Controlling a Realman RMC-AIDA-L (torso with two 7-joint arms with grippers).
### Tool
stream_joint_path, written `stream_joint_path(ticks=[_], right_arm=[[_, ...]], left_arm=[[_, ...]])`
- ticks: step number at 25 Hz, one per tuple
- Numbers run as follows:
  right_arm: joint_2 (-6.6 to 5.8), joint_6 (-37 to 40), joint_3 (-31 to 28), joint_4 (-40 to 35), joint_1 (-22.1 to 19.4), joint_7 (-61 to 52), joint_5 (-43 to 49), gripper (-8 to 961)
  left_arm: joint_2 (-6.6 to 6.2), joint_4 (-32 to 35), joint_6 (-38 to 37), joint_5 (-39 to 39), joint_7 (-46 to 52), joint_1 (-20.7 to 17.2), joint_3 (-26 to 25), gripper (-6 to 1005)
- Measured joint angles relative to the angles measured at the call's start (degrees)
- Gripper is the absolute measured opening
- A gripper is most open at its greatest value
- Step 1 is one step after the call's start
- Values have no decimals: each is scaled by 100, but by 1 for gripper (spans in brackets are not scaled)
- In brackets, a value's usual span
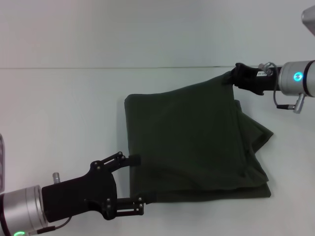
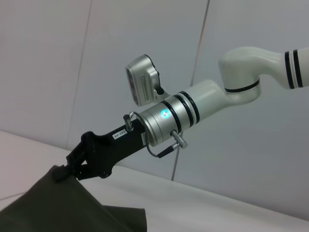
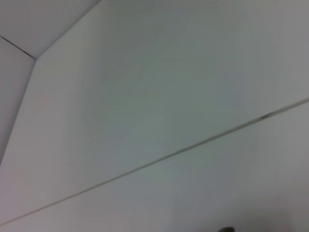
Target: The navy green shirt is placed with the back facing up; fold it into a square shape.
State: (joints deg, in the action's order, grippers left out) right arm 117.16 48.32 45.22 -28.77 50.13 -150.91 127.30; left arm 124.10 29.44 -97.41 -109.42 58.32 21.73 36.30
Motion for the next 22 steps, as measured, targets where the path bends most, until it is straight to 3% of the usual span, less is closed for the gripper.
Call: stream_joint_path(ticks=[4, 15, 22], right_arm=[[-18, 154, -86, -142, -53, 0, -46, 26], [-212, 307, -305, -163, -186, -15, -75, 27], [-212, 240, -271, -117, -201, -5, -73, 27]], left_arm=[[1, 0, -12, -8, 5, -11, 0, 950], [9, 0, -33, -20, 4, -24, 47, 949], [9, -15, -22, -27, 4, 14, 61, 949]])
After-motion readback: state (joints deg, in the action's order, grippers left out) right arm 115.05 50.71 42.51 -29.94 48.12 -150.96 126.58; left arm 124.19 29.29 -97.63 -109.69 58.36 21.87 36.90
